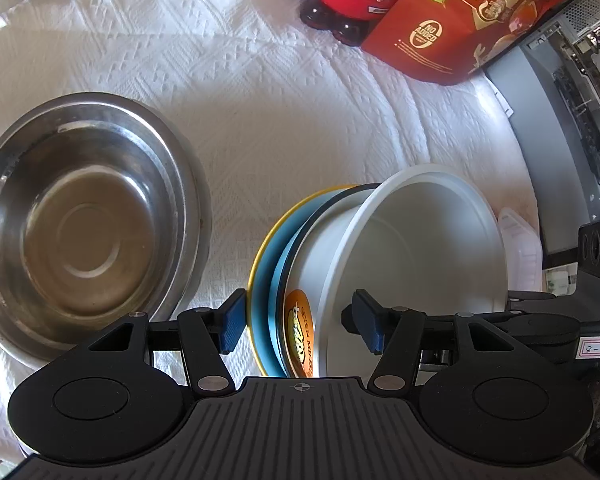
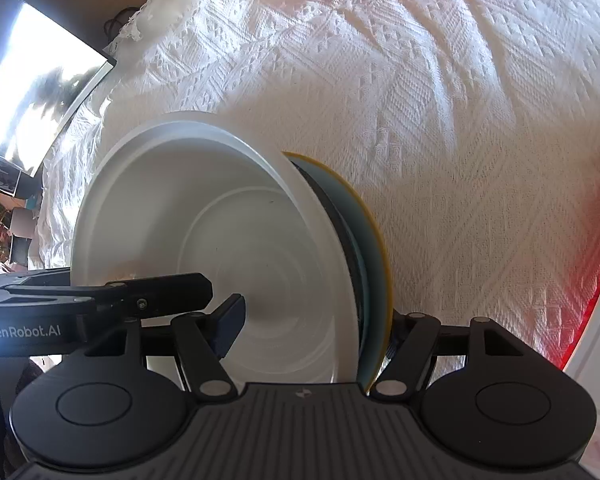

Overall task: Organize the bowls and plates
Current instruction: 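Hold the tilted bowl stack with both grippers and carry it toward the steel bowl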

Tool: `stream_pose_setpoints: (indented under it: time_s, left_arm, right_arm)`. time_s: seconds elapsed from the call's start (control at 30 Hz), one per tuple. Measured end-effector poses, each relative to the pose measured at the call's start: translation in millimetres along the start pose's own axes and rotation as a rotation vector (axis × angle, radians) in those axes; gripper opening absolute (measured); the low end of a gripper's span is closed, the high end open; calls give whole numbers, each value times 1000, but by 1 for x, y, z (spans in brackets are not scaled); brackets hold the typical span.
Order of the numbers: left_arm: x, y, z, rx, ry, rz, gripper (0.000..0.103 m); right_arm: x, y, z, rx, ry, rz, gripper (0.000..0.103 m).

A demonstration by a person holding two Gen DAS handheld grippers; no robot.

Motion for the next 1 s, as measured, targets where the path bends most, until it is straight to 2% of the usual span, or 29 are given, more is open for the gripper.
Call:
stream_pose_setpoints:
  time_s: [0.6,0.8,0.9,1.0]
  left_arm:
    - [-2,2,-4,-4,-2,2,62]
    - [-6,1,-9,-29,-16,15,61]
    - [-13,-1,-12,-51,-35,34,55]
    - [-20,-1,-10,-46,-22,44,55]
  right_arm:
    - [4,0,-1,-14,21,-46,67]
    - [7,1,-1,-19,29,-54,67]
    - [8,1,1,-17,31,-63,67]
    - [8,1,3,-15,41,-67,67]
Point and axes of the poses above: each gripper's, at about its wrist camera, not at the fingertips, and z roughly against the way its jaws point, x to its right, y to its top, the point moved 8 cm from there along -z, roughly the way its jaws point, and after that the axes turned 13 degrees about -y, right-handed, at the moved point
